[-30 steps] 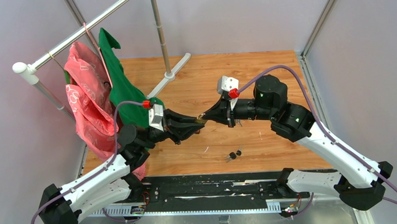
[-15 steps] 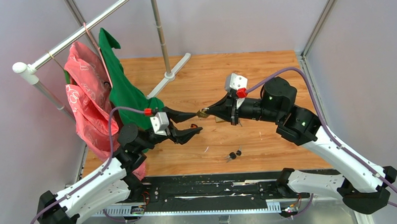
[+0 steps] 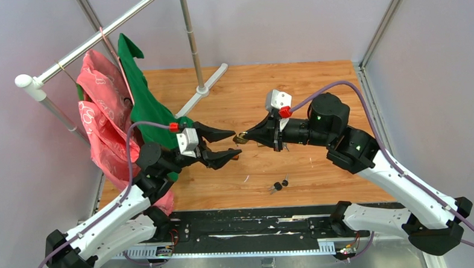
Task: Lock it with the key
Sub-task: Lock the lock.
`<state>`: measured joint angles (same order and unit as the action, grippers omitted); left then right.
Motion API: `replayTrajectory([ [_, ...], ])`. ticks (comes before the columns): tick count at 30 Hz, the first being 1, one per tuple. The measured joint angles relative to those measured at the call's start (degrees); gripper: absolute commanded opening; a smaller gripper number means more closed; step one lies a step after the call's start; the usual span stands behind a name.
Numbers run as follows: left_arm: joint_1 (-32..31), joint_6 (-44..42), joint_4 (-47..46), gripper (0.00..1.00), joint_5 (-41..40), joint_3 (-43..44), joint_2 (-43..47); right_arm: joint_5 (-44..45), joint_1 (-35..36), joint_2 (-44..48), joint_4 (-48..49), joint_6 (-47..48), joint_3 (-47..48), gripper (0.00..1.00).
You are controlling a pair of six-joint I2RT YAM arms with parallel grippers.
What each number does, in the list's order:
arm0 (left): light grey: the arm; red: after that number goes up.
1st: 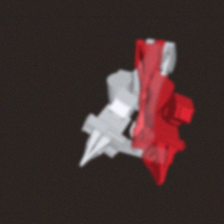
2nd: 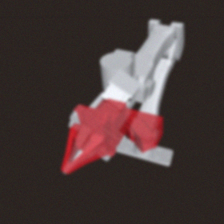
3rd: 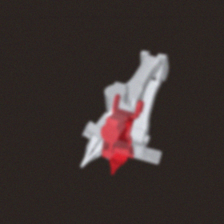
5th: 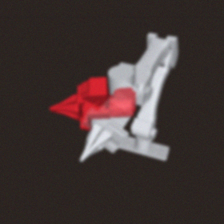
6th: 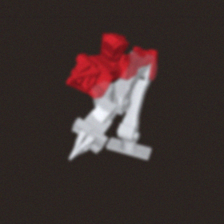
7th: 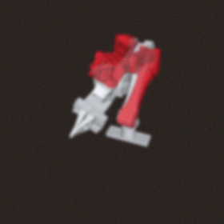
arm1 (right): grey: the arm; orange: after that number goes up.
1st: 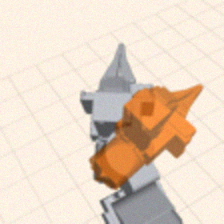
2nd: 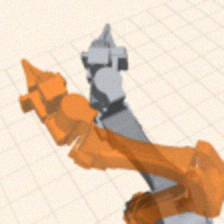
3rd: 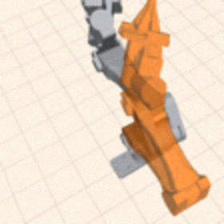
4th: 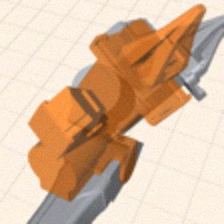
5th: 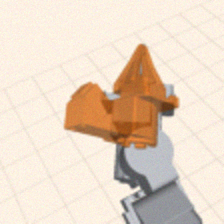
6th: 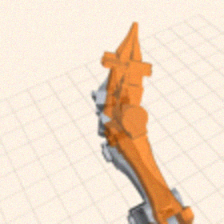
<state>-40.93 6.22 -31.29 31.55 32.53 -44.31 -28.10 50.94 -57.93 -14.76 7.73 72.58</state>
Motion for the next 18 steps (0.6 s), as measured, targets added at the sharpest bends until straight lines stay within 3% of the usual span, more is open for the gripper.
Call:
replayTrajectory([
  [6, 0.0, 2.97, -1.33, 0.25, 4.04, 0.04, -1.51, -0.02, 0.0, 0.39, 0.02, 0.04, -0.02, 0.0],
  [8, 0.0, 3.93, -1.57, 0.2, 4.72, 0.04, -1.77, -0.04, 0.0, 0.81, 0.09, 0.04, -0.04, 0.0],
  [10, 0.0, 4.98, -1.97, 0.21, 4.94, 0.04, -1.88, -0.15, 0.0, 1.09, 0.2, 0.04, -0.04, 0.0],
  [13, 0.0, 6.4, -2.8, 0.35, 5.11, 0.04, -2.01, -0.44, 0.0, 1.25, 0.22, 0.04, -0.13, 0.0],
  [15, -0.02, 7.3, -3.32, 0.39, 5.2, 0.04, -2.12, -0.46, 0.0, 1.25, 0.2, 0.04, -0.2, 0.0],
  [18, -0.02, 8.48, -3.98, 0.3, 5.29, 0.04, -2.32, -0.44, 0.0, 1.22, 0.2, 0.04, -0.26, 0.0],
])
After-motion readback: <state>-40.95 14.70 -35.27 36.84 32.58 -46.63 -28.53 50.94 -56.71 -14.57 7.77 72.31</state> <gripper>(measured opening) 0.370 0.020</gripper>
